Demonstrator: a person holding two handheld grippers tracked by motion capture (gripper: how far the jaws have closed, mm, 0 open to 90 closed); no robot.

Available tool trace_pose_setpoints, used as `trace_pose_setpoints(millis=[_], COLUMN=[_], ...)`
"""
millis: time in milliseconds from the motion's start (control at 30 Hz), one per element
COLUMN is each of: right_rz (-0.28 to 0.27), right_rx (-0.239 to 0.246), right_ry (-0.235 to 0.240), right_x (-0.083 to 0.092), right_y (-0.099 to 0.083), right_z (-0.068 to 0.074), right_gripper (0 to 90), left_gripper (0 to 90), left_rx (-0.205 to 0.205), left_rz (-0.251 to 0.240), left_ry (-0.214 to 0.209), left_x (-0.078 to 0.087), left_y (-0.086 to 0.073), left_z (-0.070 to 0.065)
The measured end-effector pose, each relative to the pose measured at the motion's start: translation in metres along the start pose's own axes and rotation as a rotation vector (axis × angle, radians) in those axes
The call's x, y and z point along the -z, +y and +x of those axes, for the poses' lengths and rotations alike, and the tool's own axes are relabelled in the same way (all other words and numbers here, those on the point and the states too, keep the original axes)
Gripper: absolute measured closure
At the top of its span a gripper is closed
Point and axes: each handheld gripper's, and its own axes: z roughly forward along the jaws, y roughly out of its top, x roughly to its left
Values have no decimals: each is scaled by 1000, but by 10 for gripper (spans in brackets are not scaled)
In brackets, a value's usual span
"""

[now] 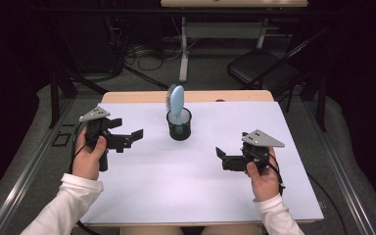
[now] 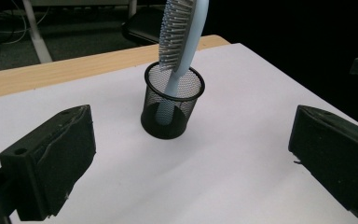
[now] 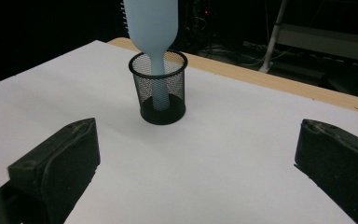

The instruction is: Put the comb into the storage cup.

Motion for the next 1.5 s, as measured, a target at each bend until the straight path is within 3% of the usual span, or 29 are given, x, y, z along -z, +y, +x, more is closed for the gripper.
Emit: trace_pose_setpoints(millis=[167, 267, 433, 567, 800, 1000, 1200, 1300, 1400, 1500], right_rz=[28, 30, 27, 27, 57, 37, 40, 45, 53, 51], right_rx=[-1, -5, 6, -3, -15, -18, -29, -34, -36, -31], right_ry=[-14, -23, -29, -37, -49, -51, -59, -64, -71, -82], right_x=[4, 5, 9, 11, 10, 7, 5, 3, 2, 0], right_y=[-11, -17, -26, -36, -53, -60, -68, -72, -76, -79], right_z=[-3, -6, -9, -12, -14, -14, -16, -19, -22, -25], right_gripper=[0, 0, 0, 0, 0, 0, 0, 0, 0, 0], left_gripper=[4, 4, 4, 4, 4, 4, 4, 4, 4, 4], left_rx=[3, 18, -11, 8, 39, 10, 33, 22, 12, 26], left_rz=[-2, -7, -2, -13, -10, -7, -22, -31, -38, -49], left_ry=[5, -12, -15, -48, -60, -33, -13, -9, 22, 37], left_x=[2, 3, 3, 3, 0, -6, -8, -8, -7, -7], left_y=[-17, -26, -42, -55, -77, -91, -102, -108, -112, -117], left_z=[3, 5, 7, 9, 19, 23, 30, 33, 37, 41])
